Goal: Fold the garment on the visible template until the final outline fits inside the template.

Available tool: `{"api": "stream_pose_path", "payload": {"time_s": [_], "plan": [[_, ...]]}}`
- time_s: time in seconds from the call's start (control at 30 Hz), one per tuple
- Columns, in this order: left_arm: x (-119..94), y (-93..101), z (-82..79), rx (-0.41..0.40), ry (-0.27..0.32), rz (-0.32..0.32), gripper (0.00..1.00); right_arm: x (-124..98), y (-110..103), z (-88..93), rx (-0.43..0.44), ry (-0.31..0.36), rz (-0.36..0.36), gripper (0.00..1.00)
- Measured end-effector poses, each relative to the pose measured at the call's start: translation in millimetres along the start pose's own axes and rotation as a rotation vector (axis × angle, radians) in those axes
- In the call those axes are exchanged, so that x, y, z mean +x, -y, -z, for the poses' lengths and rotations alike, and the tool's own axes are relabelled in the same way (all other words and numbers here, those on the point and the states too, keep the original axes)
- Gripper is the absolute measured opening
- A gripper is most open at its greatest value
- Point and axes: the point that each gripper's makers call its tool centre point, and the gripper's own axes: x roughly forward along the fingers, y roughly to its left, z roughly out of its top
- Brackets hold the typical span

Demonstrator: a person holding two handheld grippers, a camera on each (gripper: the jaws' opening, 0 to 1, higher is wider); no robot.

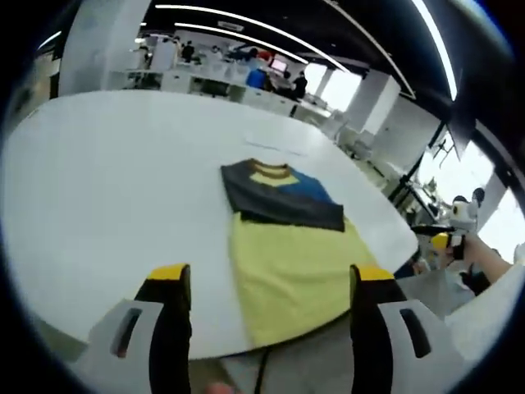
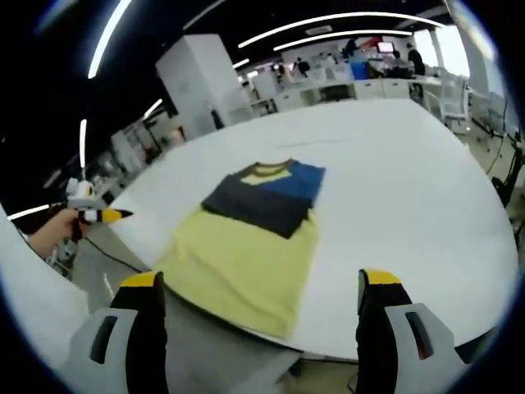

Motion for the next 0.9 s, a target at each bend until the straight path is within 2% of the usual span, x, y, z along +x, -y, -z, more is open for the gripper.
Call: {"api": "stream_pose_path", "payload": {"time_s": [0.33, 0.67, 0.9], "plan": [[-4.9, -7.1, 3.3, 0.007, -0.022, 0.002, 0.85, 0.2, 1.3, 1.7, 0.006, -0.004, 0.002, 0.97], [-13.4, -9.2, 18.5, -0.002, -0.069, 0.026, 0.99, -0.6, 4.2, 3.6, 0.012, -0.011, 0.005, 0.97], [-16.8, -11.5, 30.1, -0.024, -0.095, 0.024, 1.00, 1.7, 3.9, 7.8, 0.010, -0.032, -0.002, 0.97]]}}
